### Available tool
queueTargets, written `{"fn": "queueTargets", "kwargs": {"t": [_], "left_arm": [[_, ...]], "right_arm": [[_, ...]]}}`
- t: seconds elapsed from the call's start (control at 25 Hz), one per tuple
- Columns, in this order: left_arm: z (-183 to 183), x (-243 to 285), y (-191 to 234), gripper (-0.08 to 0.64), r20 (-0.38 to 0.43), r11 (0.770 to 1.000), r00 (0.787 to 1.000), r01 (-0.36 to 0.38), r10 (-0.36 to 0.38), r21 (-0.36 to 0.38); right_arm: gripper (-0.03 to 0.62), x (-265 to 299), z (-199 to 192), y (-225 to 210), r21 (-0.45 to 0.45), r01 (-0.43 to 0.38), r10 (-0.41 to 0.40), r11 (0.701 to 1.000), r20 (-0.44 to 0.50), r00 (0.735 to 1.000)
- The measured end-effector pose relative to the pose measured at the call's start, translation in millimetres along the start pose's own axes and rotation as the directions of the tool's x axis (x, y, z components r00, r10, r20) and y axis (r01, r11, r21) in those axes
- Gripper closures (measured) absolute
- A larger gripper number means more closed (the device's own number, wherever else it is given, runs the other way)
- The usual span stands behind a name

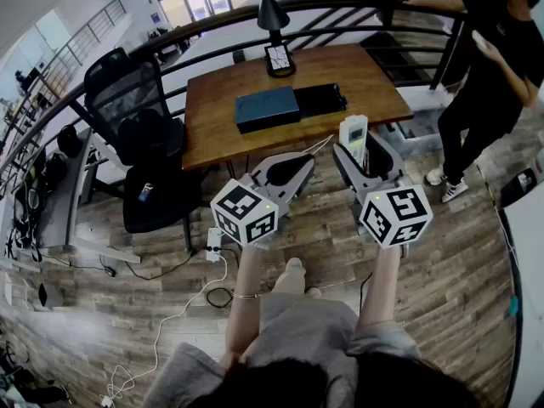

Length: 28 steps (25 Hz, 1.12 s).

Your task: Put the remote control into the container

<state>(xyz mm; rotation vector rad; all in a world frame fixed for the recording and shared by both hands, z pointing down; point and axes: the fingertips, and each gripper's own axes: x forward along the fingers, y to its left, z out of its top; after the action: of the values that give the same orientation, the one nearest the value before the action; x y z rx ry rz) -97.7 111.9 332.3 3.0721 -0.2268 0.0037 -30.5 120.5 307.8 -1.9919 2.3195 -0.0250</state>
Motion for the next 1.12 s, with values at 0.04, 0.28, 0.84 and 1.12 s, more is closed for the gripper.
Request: {"fn": "queueTargets", "kwargs": {"t": [0.04, 0.28, 0.84, 1.12], "left_arm": [[-1, 1, 0, 0.557, -0.002, 1.0, 1.0, 0.002, -0.002, -0.002], [-2, 8, 0, 0.557, -0.016, 1.0, 1.0, 0.007, -0.007, -0.004], [-7, 18, 16, 0.557, -0.057, 1.0, 0.998, 0.001, -0.001, -0.003], [-7, 46, 52, 0.557, -0.046, 0.999, 0.999, 0.029, -0.029, -0.016]], "right_arm": [[0.341, 0, -1, 0, -0.003, -0.002, 0.002, 1.0, -0.003, 1.0], [0.341, 1, -4, -5, 0.002, -0.009, 0.009, 1.0, -0.012, 1.0], [0.341, 22, -8, -16, 0.033, -0.023, 0.023, 0.999, -0.004, 1.0], [0.341, 59, -7, -40, 0.013, -0.021, 0.021, 1.0, -0.019, 1.0]]}}
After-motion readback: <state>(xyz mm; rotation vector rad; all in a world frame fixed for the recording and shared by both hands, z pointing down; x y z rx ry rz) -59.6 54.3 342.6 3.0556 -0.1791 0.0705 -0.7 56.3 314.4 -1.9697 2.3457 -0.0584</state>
